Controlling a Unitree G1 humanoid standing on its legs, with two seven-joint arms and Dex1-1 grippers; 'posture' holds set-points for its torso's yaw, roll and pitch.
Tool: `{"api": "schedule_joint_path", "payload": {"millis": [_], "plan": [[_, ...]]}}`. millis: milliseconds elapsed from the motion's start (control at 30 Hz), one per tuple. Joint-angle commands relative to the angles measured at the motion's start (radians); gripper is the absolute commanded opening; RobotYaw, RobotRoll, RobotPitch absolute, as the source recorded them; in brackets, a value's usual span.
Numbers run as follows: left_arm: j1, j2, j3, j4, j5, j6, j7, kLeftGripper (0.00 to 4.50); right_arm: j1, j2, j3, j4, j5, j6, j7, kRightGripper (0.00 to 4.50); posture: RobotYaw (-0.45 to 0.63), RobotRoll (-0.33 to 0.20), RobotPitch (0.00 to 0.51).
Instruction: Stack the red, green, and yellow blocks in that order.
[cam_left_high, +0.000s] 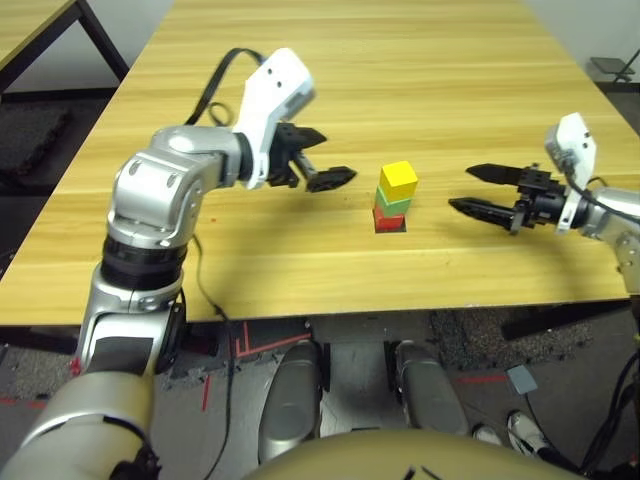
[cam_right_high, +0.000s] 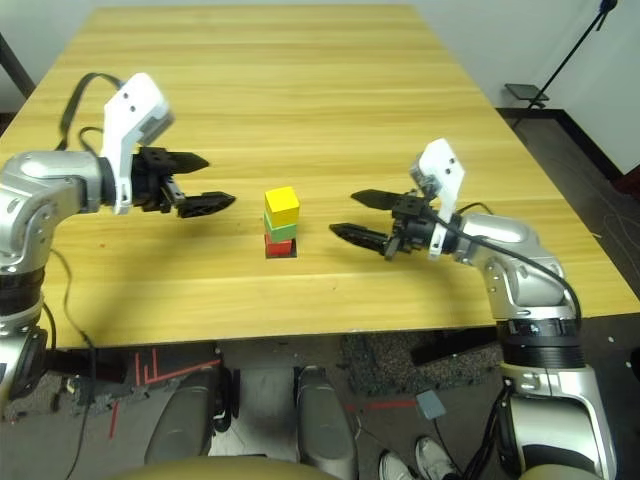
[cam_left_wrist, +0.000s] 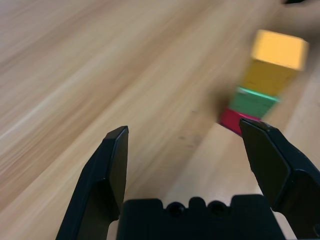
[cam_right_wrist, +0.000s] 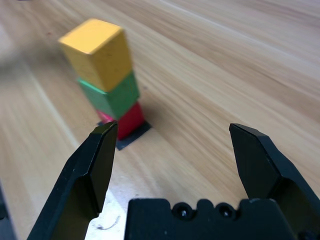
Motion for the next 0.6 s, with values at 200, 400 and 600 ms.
{"api": "schedule_joint_path", "payload": {"millis": [200, 400, 600], "plan": [[0.314, -0.343, 0.217, 0.155, 0.197, -0.819, 0.521, 4.49, -0.191, 0.074, -0.178, 0.628, -0.103, -0.543, -0.242, 4.50, 0.18, -0.144, 0.083], [0.386, -0.426, 0.202, 0.273, 0.240, -1.143, 0.647, 4.49, -0.267, 0.043, -0.215, 0.907, -0.150, -0.776, -0.323, 4.50, 0.17, -0.164, 0.096], [0.419, -0.457, 0.158, 0.300, 0.262, -1.200, 0.703, 4.49, -0.302, 0.024, -0.248, 1.019, -0.163, -0.857, -0.431, 4.50, 0.17, -0.169, 0.103]]}}
